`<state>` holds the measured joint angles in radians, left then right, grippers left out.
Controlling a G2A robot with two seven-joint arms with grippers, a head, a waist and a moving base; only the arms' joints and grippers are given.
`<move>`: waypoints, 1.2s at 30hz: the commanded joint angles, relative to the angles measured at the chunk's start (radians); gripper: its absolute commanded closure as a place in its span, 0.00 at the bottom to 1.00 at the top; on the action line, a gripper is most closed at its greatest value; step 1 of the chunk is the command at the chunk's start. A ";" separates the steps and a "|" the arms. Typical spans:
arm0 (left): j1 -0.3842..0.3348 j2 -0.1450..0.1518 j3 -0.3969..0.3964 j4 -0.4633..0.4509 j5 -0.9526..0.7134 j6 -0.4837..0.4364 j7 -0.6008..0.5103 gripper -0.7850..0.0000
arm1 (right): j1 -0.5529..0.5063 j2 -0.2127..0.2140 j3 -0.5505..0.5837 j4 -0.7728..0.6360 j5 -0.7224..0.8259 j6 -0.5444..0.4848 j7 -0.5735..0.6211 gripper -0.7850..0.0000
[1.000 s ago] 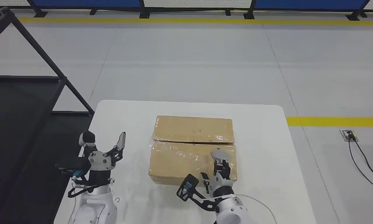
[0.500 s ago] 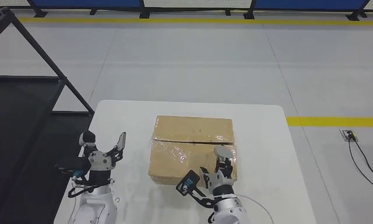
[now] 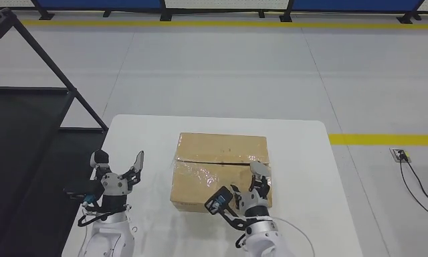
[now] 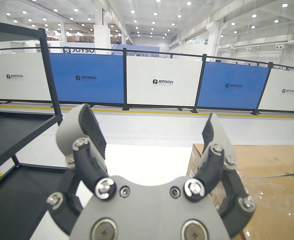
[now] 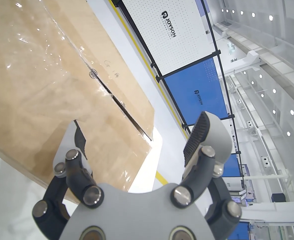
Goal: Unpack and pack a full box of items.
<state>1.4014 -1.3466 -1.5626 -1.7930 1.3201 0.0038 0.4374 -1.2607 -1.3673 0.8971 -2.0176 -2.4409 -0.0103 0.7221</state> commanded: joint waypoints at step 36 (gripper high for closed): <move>0.015 -0.001 -0.004 -0.006 0.003 0.007 0.009 0.00 | 0.029 -0.022 0.228 0.033 0.710 -0.275 -0.225 0.00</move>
<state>1.4159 -1.3473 -1.5667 -1.7995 1.3229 0.0110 0.4462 -1.2385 -1.3894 1.1186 -1.9909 -1.7793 -0.2482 0.5000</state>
